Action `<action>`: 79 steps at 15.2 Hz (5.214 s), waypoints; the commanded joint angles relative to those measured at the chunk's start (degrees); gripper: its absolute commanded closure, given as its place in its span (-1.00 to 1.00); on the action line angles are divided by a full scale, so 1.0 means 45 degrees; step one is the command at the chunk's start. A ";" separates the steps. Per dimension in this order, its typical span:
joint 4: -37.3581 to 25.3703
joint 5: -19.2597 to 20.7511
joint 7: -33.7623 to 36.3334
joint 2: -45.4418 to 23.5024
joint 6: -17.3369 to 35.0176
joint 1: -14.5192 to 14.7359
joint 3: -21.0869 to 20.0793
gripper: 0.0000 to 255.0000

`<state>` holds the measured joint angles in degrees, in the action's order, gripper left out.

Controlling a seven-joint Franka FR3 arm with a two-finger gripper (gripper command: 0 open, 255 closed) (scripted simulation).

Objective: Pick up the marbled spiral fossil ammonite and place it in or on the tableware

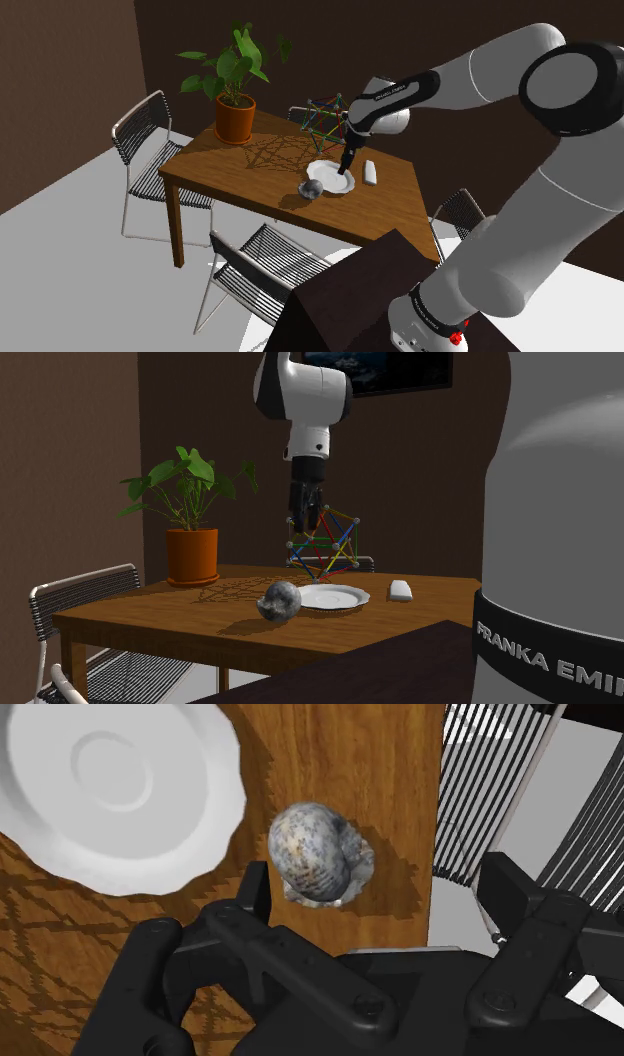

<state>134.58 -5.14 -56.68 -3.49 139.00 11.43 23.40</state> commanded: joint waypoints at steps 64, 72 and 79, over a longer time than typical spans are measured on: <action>-0.8909 -0.2792 -0.7727 -0.6721 -0.3247 -0.3786 -0.0968 1.00; -1.0165 -0.3058 -0.8189 -0.7915 -0.3375 -0.4435 -0.1088 1.00; -1.0101 -0.3314 -0.8375 -0.8631 -0.2614 -0.4552 -0.1284 1.00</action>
<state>89.05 -19.90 -94.21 -41.97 126.76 -8.96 17.72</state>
